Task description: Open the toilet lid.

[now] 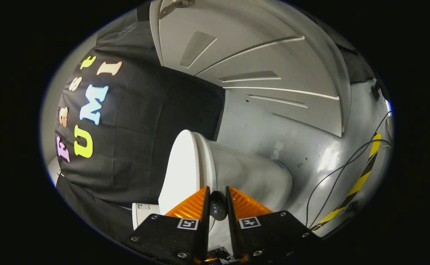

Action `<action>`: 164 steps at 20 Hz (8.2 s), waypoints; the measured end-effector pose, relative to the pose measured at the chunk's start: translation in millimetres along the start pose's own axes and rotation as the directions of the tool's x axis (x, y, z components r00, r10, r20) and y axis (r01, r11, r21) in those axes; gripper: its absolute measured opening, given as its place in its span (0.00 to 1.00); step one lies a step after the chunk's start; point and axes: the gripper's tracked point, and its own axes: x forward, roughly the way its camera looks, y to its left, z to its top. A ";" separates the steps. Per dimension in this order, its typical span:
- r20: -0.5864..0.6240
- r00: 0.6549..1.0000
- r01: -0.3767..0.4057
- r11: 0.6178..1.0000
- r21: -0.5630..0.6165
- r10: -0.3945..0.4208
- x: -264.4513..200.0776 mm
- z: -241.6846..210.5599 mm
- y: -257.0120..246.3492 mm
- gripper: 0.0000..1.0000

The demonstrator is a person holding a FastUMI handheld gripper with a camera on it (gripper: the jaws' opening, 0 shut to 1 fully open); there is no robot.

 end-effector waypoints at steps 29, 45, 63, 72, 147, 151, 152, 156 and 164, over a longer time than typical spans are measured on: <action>0.000 1.000 0.027 0.988 -0.155 -0.028 -30.8 8.7 59.1 0.00; 0.054 0.998 -0.014 0.964 -0.265 0.029 -67.1 6.5 134.7 0.00; 0.073 0.990 -0.082 0.922 -0.378 0.118 -96.4 -15.5 198.8 0.00; 0.091 0.985 -0.090 0.888 -0.452 0.146 -105.4 -26.7 224.3 0.00; 0.037 0.912 -0.143 0.401 -0.905 0.409 -147.0 -245.8 448.2 0.00; 0.018 0.905 -0.143 0.344 -0.928 0.425 -145.9 -264.2 455.9 0.00; 0.008 0.903 -0.154 0.341 -0.927 0.429 -145.1 -268.9 457.2 0.00; -0.025 0.900 -0.176 0.310 -0.934 0.436 -144.3 -293.0 468.2 0.00; -0.070 0.889 -0.201 0.247 -0.948 0.453 -137.7 -325.4 476.0 0.00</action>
